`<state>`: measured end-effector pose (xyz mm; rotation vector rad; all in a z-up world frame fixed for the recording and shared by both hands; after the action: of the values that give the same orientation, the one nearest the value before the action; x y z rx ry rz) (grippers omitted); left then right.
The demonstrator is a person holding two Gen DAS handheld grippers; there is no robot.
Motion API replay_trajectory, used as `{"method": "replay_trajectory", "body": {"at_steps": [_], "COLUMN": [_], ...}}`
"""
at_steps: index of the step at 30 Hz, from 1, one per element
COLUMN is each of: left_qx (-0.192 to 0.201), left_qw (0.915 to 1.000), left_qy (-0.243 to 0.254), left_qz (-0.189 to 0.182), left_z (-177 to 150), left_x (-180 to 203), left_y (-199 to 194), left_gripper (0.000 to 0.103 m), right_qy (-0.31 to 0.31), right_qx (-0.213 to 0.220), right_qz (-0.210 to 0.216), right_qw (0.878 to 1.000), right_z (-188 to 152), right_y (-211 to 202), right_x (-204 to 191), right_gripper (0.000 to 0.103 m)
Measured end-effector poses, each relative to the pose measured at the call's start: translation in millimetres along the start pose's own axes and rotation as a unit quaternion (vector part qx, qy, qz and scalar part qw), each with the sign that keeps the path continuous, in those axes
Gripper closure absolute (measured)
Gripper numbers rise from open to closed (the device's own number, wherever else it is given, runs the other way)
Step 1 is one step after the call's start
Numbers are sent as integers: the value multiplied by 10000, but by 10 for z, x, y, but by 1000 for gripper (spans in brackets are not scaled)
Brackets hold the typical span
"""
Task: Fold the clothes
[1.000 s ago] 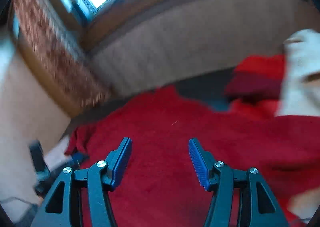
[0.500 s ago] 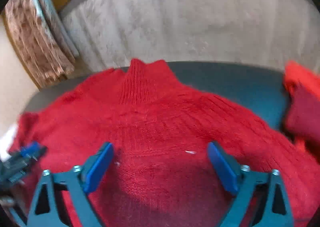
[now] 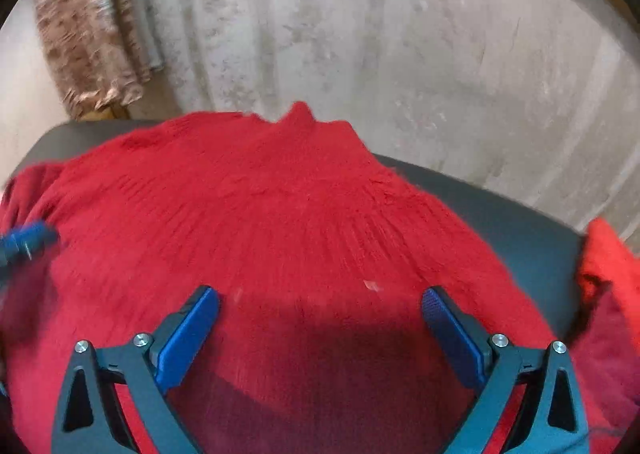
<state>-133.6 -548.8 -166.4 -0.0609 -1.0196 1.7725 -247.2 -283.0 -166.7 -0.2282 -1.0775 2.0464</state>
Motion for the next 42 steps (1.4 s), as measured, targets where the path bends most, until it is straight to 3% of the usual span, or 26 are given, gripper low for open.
{"method": "replay_trajectory", "body": {"at_steps": [2, 6, 10, 13, 16, 19, 20, 21, 22, 24, 26, 27, 30, 33, 37, 39, 42], "left_qx": [274, 534, 721, 741, 727, 635, 620, 607, 594, 492, 428, 403, 152, -113, -319, -418, -546], "left_qw": [9993, 9968, 9915, 9853, 9803, 9822, 9828, 9832, 9835, 9843, 9863, 9874, 9892, 9840, 9727, 9664, 9602], "left_qy": [-125, -567, -1081, -1521, -1800, -1719, -1699, -1693, -1688, -1688, -1592, -1528, -1392, -1555, -1866, -1992, -2077], "left_qz": [-204, -182, 54, 247, 353, 413, 372, 314, 257, 171, -52, -116, -438, -858, -1346, -1573, -1785], "left_z": [-2, -302, -792, -1211, -1509, -1678, -1716, -1737, -1758, -1750, -1731, -1746, -1801, -1904, -2022, -2057, -2070], "left_x": [-26, -347, -777, -1085, -1282, -1317, -1301, -1278, -1255, -1185, -1050, -1004, -818, -663, -458, -343, -176], "left_y": [-333, -1013, -1633, -1998, -2245, -2357, -2383, -2389, -2395, -2335, -2288, -2274, -2140, -1978, -1813, -1725, -1569], "left_gripper": [45, 45, 45, 45, 45, 45, 45, 45, 45, 45, 45, 45, 45, 45, 45, 45, 45], "right_qy": [-196, -425, -600, -952, -1547, -2111, -2298, -2452, -2501, -2438, -2276, -2061, -1046, 303, 1882, 2506, 2868], "right_qx": [270, 540, 444, 387, 420, 503, 521, 488, 444, 410, 347, 301, 246, -43, -593, -643, -376], "right_qz": [167, 1094, 2334, 2840, 2898, 2455, 2207, 1942, 1805, 1748, 1750, 1819, 1907, 1990, 2156, 2486, 3232], "right_qw": [9993, 9916, 9695, 9533, 9436, 9448, 9464, 9486, 9502, 9531, 9573, 9610, 9758, 9795, 9563, 9334, 9011], "right_z": [-113, -512, -1066, -1417, -1711, -1851, -1885, -1927, -1955, -1967, -1918, -1856, -1576, -1426, -1497, -1611, -1719], "right_y": [-331, -1117, -1857, -2236, -2456, -2433, -2381, -2303, -2247, -2210, -2212, -2215, -2138, -1860, -1338, -1103, -985], "right_x": [-130, -560, -1260, -1840, -2410, -2790, -2883, -2952, -2968, -2915, -2825, -2745, -2291, -1567, -706, -348, -91], "right_gripper": [1, 0, 0, 0, 0, 4, 12, 31, 42, 49, 73, 78, 79, 79, 73, 94, 103]}}
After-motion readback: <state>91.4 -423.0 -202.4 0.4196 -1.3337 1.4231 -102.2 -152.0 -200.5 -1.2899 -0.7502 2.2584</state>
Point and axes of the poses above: each gripper's, at about its wrist camera, not at the fingertips, and y roughly the way its jaws point, x to its right, z to its top, the point moved 6 cm from there along y, roughly the way its jaws point, and after that the axes turned 10 degrees about -z, right-handed, at the moved point
